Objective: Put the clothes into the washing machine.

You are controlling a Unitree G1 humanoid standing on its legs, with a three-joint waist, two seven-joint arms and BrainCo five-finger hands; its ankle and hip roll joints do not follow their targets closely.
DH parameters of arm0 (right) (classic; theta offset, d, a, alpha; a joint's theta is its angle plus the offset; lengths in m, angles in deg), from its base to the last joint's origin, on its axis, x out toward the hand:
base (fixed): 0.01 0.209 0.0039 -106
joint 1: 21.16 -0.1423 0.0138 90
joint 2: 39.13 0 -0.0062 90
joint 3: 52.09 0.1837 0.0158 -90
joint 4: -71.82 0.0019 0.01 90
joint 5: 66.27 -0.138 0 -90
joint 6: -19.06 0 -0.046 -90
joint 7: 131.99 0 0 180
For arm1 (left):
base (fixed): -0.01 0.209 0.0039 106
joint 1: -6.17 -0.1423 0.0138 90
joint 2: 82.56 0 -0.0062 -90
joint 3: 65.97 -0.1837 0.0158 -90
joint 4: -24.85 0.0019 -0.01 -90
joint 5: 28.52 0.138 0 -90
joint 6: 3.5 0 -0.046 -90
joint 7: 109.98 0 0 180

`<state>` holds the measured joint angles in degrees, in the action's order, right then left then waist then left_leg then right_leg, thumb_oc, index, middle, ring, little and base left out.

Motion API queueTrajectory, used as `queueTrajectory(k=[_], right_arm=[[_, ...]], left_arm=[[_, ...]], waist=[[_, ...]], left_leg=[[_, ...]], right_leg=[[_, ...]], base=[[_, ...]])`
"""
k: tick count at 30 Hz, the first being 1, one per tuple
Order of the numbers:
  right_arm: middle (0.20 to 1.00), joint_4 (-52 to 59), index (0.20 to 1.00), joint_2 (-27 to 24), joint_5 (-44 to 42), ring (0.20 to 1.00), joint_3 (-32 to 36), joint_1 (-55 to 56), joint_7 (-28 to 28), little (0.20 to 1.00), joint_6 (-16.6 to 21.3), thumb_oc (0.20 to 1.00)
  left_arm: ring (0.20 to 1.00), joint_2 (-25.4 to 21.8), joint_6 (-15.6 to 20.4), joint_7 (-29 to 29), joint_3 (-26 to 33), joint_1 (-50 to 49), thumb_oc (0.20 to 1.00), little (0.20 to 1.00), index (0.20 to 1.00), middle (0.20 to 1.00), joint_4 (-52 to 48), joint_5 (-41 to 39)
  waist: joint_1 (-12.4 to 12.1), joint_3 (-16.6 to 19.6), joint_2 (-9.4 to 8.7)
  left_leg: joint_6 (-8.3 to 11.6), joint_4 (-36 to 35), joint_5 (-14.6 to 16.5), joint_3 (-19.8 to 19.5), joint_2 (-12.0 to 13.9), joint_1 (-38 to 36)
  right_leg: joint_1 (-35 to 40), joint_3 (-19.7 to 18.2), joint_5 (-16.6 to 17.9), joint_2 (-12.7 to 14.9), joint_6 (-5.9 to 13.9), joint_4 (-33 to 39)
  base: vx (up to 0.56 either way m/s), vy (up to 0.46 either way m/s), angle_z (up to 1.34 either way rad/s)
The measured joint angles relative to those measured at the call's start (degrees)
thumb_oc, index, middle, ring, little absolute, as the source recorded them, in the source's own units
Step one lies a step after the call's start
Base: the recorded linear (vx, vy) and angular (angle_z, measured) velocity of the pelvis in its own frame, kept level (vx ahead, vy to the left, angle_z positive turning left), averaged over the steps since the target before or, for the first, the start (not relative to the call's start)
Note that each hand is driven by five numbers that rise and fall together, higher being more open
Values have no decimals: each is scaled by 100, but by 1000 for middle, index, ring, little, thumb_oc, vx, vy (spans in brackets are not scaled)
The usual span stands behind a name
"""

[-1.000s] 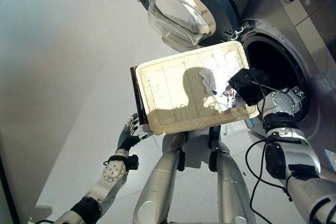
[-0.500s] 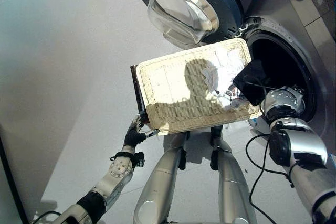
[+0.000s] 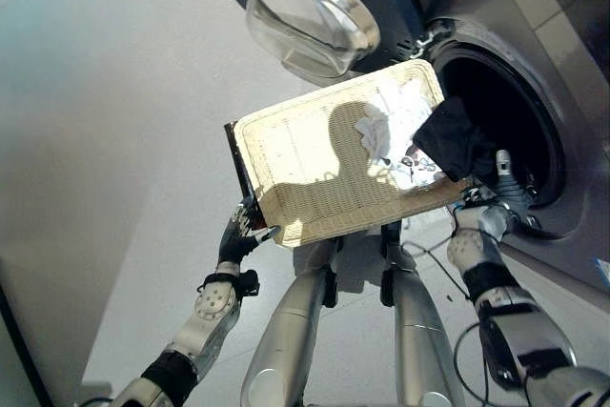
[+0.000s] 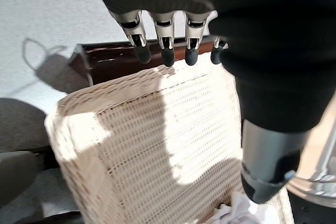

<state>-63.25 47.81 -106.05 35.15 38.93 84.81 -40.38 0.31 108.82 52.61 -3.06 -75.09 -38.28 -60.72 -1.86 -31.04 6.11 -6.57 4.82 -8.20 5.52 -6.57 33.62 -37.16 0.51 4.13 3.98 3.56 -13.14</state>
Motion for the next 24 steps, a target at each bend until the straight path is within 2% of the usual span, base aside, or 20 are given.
queueTrajectory(k=[5,6,8,10,15,24], right_arm=[[1000,248,1000,32,953,1000,-430,575,129,1000,-429,1000],[1000,254,1000,62,1362,1000,-597,789,247,1000,-665,1000],[1000,254,1000,62,1362,1000,-597,789,247,1000,-665,1000],[1000,549,1000,64,2108,1000,-1054,1240,534,1000,-1027,1000],[1000,1435,1000,-281,3908,1000,-1416,1490,898,1000,-1574,1000],[1000,2119,1000,-882,5531,1000,-1840,1189,721,1000,-2102,1000]], left_arm=[[1000,100,186,49,86,-71,1000,1000,1000,1000,77,11],[1000,173,208,51,139,-70,1000,1000,1000,1000,166,19],[1000,173,208,51,139,-70,1000,1000,1000,1000,166,19],[1000,288,255,36,136,-75,1000,1000,1000,1000,169,46],[1000,412,262,-15,248,-181,1000,1000,1000,1000,168,168],[1000,399,231,-178,488,-295,1000,1000,1000,1000,253,167]], waist=[[192,4,-109],[249,3,-117],[249,3,-117],[285,7,-124],[299,10,-130],[255,20,-203]], left_leg=[[-22,-15,17,93,35,-16],[-28,-19,32,108,49,-80],[-28,-19,32,108,49,-80],[-26,-13,56,211,71,-174],[-27,-10,56,265,89,-206],[-15,-59,58,217,114,-353]], right_leg=[[38,-101,91,-55,0,151],[118,-118,113,-71,-1,204],[118,-118,113,-71,-1,204],[194,-216,139,-96,2,244],[237,-245,173,-95,15,336],[448,-136,229,-98,-8,442]], base=[[-28,94,-12],[-8,59,-6],[-3,28,-10],[-16,112,-20],[-9,66,-8],[1,-13,4]])
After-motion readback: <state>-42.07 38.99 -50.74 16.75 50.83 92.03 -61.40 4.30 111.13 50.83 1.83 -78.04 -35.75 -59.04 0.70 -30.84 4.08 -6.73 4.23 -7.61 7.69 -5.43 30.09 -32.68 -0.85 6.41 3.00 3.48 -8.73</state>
